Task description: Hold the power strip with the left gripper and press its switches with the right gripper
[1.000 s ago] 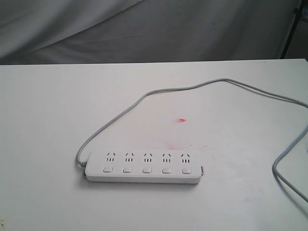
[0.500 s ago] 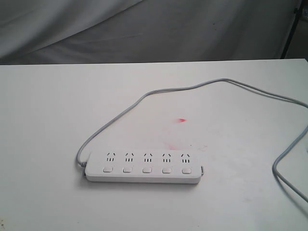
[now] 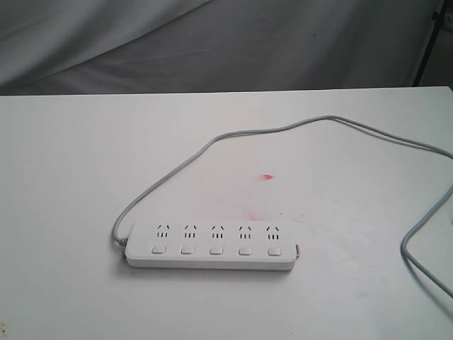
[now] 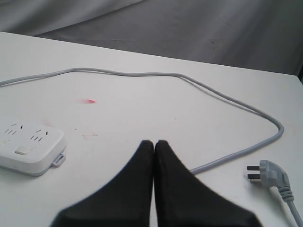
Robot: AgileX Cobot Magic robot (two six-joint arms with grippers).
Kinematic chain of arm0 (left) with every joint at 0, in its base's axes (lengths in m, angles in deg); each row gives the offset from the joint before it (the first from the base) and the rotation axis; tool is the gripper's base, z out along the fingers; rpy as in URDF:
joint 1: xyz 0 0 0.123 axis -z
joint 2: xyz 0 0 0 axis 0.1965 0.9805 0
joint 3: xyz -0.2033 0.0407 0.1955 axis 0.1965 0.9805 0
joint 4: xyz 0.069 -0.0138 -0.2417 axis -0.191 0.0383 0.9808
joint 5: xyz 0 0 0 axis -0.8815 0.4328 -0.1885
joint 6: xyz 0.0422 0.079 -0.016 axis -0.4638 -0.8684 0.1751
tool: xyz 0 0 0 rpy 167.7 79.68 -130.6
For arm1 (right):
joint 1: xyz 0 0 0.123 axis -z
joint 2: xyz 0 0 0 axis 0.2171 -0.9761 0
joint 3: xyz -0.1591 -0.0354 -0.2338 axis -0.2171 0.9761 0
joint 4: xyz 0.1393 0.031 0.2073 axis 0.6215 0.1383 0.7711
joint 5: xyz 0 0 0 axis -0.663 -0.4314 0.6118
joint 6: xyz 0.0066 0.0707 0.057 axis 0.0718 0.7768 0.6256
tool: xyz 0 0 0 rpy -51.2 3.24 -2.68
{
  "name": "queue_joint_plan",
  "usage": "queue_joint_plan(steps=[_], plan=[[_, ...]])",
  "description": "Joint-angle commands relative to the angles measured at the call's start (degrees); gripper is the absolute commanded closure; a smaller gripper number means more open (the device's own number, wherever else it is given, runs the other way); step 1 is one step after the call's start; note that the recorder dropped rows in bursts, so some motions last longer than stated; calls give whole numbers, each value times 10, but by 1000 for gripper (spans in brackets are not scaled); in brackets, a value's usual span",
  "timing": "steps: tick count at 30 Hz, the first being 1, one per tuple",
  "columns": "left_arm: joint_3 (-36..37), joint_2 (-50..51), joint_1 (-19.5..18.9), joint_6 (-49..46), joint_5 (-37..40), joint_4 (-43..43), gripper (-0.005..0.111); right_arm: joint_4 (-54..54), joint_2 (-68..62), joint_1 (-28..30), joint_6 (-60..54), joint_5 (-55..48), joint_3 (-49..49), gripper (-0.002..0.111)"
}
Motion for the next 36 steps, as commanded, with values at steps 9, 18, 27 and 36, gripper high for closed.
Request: queue_joint_plan(steps=[9, 18, 27, 36], plan=[[-1, 1, -1, -33, -3, 35, 106, 2, 4, 1, 1, 2, 2, 108], [6, 1, -1, -440, -1, 359, 106, 2, 4, 1, 1, 2, 2, 108], [74, 1, -1, -654, -79, 527, 106, 2, 4, 1, 1, 2, 2, 108], [107, 9, -1, -844, -114, 686, 106, 2, 4, 1, 1, 2, 2, 108]])
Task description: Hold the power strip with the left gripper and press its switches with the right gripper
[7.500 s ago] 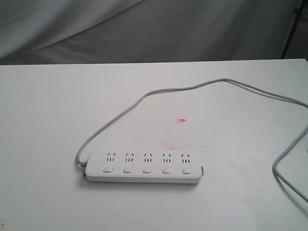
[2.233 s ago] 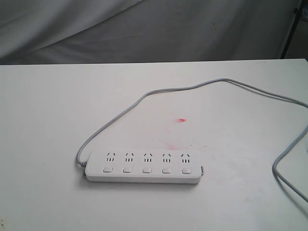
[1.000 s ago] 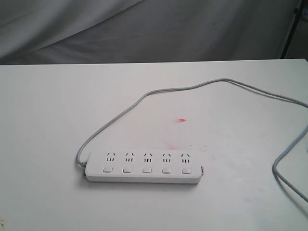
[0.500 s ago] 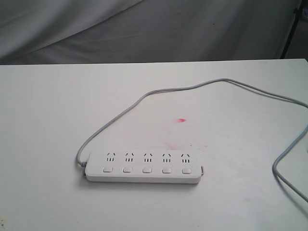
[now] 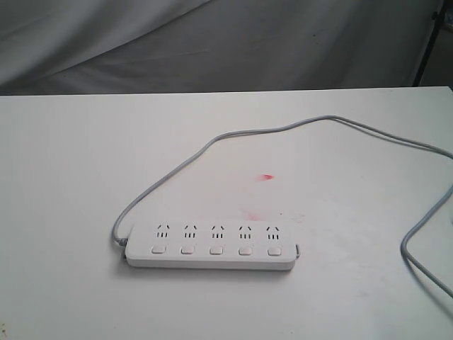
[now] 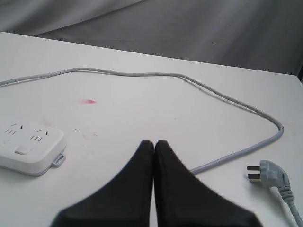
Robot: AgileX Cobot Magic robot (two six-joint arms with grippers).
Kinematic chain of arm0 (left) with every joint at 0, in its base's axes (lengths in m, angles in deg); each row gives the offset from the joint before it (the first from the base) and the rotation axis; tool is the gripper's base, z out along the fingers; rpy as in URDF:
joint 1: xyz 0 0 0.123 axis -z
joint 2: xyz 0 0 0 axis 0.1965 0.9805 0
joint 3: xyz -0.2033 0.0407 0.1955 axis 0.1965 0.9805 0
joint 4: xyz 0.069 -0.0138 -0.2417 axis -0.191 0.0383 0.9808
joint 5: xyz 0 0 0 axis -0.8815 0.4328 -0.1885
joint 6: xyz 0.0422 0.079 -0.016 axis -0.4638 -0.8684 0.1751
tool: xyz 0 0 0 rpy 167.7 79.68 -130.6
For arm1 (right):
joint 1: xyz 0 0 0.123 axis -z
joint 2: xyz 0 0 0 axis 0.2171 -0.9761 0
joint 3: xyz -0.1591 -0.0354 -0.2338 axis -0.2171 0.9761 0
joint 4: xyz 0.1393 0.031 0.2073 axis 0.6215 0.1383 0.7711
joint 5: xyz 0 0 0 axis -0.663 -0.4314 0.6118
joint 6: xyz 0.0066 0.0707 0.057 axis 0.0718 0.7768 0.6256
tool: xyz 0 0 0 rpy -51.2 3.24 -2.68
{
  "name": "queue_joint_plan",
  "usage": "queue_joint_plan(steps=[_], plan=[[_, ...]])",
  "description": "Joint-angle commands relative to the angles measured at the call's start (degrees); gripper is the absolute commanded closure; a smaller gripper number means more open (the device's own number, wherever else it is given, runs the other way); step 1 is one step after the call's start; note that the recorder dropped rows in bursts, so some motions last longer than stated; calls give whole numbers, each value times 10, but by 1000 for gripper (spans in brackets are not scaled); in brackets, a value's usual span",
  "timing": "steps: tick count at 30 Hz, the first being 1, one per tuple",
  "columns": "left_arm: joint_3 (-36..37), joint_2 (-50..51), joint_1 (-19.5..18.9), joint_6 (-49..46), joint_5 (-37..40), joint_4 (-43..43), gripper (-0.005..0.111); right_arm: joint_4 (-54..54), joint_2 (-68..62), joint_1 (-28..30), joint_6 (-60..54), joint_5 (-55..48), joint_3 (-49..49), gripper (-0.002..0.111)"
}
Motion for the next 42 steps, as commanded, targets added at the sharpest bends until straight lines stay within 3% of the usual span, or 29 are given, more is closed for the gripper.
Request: queue_joint_plan(steps=[1, 7, 9, 16, 23, 32, 35, 42], plan=[[6, 14, -1, -98, -14, 89, 106, 2, 4, 1, 1, 2, 2, 108], [1, 75, -1, -154, -24, 142, 106, 2, 4, 1, 1, 2, 2, 108], [-6, 99, -18, -154, -5, 140, 106, 2, 4, 1, 1, 2, 2, 108], [-49, 192, -170, -168, 216, 160, 106, 2, 4, 1, 1, 2, 2, 108], [-60, 251, -261, -276, 390, 189, 106, 2, 4, 1, 1, 2, 2, 108], [-60, 306, -314, -398, 524, 175, 106, 2, 4, 1, 1, 2, 2, 108], [-66, 327, -337, -414, 524, 157, 106, 2, 4, 1, 1, 2, 2, 108], [-84, 379, -344, -417, 524, 71, 106, 2, 4, 1, 1, 2, 2, 108]])
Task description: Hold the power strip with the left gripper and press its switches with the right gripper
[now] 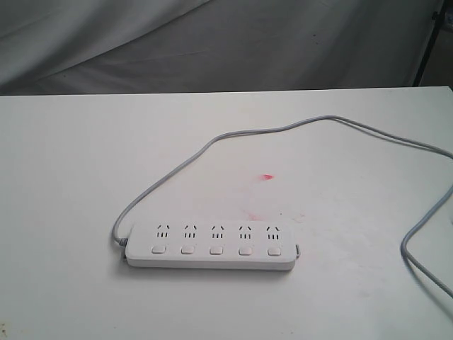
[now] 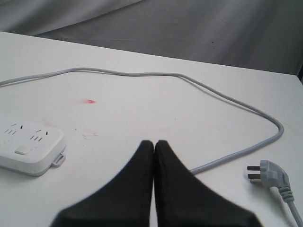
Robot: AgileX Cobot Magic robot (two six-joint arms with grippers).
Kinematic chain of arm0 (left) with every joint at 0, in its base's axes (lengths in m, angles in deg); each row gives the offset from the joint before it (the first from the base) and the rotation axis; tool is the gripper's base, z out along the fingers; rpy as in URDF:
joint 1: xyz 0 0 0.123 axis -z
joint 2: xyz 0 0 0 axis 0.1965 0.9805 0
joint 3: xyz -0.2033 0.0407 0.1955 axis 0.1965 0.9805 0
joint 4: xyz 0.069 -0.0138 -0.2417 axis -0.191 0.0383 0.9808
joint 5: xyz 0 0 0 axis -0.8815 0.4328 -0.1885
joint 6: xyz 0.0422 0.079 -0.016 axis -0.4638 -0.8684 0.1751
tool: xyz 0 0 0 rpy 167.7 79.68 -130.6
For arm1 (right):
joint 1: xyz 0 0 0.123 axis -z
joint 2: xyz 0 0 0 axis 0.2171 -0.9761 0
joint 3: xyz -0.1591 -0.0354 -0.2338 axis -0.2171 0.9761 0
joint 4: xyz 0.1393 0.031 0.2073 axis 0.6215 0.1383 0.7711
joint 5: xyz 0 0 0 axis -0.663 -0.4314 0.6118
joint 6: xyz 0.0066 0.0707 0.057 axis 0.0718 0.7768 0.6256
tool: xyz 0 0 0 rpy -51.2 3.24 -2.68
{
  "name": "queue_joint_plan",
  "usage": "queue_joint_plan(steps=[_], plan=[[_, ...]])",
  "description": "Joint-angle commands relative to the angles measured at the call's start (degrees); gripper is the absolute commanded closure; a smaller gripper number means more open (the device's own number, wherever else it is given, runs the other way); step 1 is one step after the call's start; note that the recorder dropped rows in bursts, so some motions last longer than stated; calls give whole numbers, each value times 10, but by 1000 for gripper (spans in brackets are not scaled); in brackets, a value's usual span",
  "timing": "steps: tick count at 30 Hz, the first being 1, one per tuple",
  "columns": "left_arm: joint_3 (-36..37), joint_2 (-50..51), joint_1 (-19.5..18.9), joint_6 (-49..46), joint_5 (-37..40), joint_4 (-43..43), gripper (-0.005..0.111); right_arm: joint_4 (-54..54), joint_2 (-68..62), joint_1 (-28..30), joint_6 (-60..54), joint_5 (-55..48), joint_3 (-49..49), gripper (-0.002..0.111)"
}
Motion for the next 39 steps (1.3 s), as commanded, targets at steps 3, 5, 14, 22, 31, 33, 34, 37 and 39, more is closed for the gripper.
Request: queue_joint_plan(steps=[3, 5, 14, 22, 31, 33, 34, 37, 39], plan=[[-8, 46, -3, -5, 8, -64, 106, 2, 4, 1, 1, 2, 2, 108], [-8, 58, -3, -5, 8, -67, 106, 2, 4, 1, 1, 2, 2, 108], [-8, 82, -3, -7, 8, -72, 106, 2, 4, 1, 1, 2, 2, 108], [-8, 87, -3, -6, 8, -69, 106, 2, 4, 1, 1, 2, 2, 108], [-8, 87, -3, -6, 8, -79, 106, 2, 4, 1, 1, 2, 2, 108], [-8, 87, -3, -6, 8, -79, 106, 2, 4, 1, 1, 2, 2, 108], [-8, 87, -3, -6, 8, -79, 106, 2, 4, 1, 1, 2, 2, 108], [-11, 87, -3, -6, 8, -94, 106, 2, 4, 1, 1, 2, 2, 108], [-11, 86, -3, -6, 8, -110, 106, 2, 4, 1, 1, 2, 2, 108]])
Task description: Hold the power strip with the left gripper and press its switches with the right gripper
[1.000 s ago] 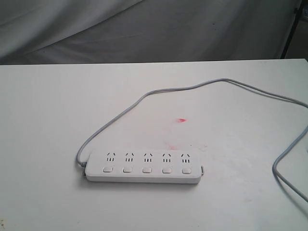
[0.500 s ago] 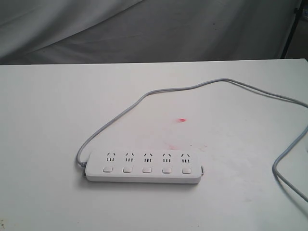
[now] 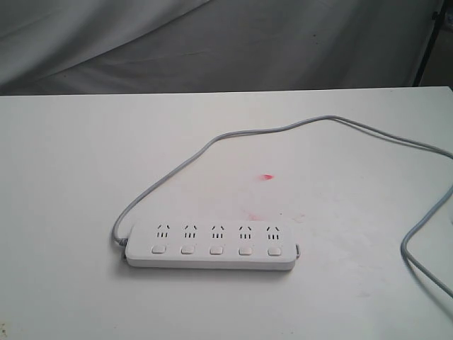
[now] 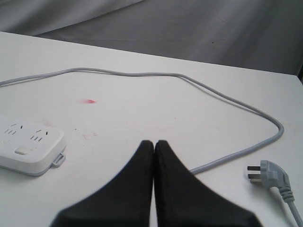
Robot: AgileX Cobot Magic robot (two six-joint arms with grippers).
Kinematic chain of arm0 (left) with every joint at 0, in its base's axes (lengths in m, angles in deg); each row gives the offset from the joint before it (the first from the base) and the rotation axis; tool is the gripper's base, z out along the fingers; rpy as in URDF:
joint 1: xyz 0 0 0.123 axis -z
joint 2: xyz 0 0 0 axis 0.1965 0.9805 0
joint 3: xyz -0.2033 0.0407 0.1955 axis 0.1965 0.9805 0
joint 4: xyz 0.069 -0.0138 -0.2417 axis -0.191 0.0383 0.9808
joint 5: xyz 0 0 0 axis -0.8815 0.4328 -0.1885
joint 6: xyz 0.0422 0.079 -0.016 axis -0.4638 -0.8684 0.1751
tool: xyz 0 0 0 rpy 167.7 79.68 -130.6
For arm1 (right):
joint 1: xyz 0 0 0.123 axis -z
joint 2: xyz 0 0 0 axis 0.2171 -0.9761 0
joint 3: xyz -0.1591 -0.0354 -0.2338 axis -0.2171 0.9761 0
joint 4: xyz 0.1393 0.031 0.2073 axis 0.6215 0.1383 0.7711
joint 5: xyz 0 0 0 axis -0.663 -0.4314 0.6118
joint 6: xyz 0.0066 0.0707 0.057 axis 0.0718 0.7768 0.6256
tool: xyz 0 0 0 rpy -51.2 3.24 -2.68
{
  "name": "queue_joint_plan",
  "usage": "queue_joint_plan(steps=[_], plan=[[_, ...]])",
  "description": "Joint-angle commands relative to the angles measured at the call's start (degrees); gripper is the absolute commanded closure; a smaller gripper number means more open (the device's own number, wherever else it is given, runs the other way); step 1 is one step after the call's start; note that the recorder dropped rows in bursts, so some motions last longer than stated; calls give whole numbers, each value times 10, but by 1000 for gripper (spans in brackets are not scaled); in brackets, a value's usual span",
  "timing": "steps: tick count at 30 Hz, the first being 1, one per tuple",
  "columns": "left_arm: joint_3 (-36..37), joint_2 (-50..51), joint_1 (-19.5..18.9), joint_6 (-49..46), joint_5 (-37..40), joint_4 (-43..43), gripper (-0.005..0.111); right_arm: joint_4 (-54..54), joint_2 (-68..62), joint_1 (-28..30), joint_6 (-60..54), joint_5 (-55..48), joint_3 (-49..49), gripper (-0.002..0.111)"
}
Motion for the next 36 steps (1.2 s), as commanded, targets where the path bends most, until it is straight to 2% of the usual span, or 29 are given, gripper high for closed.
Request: queue_joint_plan(steps=[1, 4, 8, 11, 21, 36], plan=[[-4, -1, -3, -3, 5, -28, 106, 2, 4, 1, 1, 2, 2, 108], [-22, -1, 23, -3, 5, -94, 106, 2, 4, 1, 1, 2, 2, 108], [-61, -1, 83, -3, 5, -143, 106, 2, 4, 1, 1, 2, 2, 108], [-93, -1, 135, -3, 5, -217, 106, 2, 4, 1, 1, 2, 2, 108], [-97, -1, 197, -3, 5, -258, 106, 2, 4, 1, 1, 2, 2, 108], [-97, -1, 201, 1, 5, -249, 106, 2, 4, 1, 1, 2, 2, 108]])
